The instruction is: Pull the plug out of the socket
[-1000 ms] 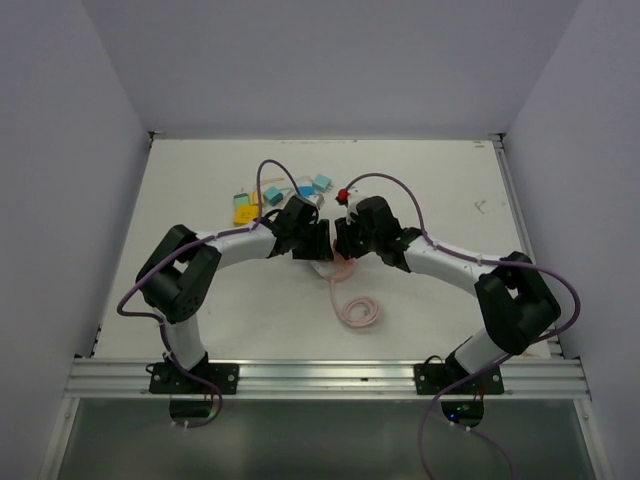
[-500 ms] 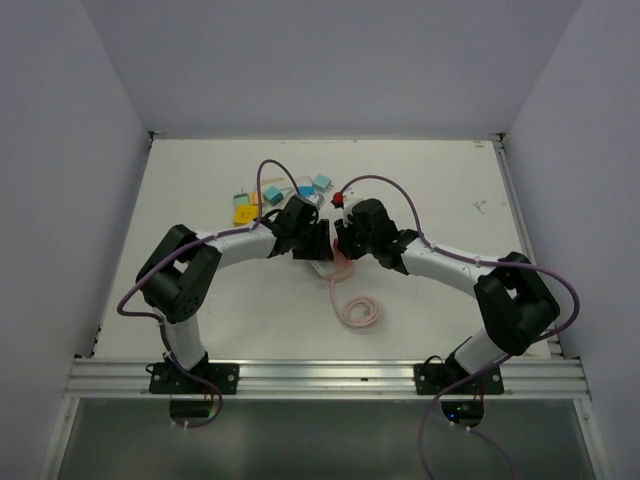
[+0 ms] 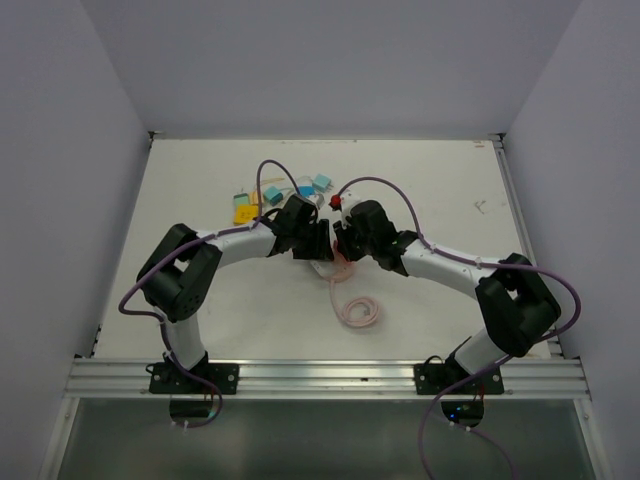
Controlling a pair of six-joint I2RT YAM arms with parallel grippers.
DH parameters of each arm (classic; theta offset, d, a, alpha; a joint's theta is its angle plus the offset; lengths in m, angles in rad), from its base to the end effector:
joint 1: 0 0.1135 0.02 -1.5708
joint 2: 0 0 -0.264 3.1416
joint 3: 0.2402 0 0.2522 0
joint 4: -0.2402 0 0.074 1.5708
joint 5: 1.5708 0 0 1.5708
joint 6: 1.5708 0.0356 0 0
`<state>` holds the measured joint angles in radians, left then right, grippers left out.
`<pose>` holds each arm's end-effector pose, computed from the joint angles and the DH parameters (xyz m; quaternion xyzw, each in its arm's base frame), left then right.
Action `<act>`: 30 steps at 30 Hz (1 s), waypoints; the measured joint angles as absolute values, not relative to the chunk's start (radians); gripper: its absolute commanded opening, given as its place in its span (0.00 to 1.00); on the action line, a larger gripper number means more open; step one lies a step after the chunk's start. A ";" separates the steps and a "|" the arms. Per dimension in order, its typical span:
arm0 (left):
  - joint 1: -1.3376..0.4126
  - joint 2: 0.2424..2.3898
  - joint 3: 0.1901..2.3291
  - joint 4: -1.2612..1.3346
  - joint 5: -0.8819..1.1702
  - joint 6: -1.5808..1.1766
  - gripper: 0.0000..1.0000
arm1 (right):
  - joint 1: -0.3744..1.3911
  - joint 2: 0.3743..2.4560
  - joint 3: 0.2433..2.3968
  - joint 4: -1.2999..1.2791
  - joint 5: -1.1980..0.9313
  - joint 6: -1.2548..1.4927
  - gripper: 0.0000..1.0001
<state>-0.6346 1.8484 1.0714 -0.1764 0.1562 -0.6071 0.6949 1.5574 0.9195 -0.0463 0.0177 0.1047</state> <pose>0.2965 -0.2252 0.1494 0.0368 0.9494 -0.2367 0.2031 0.2569 0.2133 0.2105 -0.2591 0.8654 0.1596 0.3982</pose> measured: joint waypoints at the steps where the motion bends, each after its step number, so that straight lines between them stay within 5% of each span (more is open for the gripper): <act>1: -0.635 1.848 1.071 -0.176 0.157 -0.607 0.54 | 0.695 1.557 0.920 -0.047 0.019 0.105 0.00; 30: -0.636 1.861 1.076 -0.177 0.177 -0.609 0.55 | 0.706 1.459 1.088 -0.110 0.098 0.143 0.00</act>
<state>-0.6361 1.8610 1.0763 -0.1768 0.1768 -0.6086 0.7063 1.4590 1.0878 -0.1104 0.0982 0.1429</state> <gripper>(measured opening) 0.551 0.243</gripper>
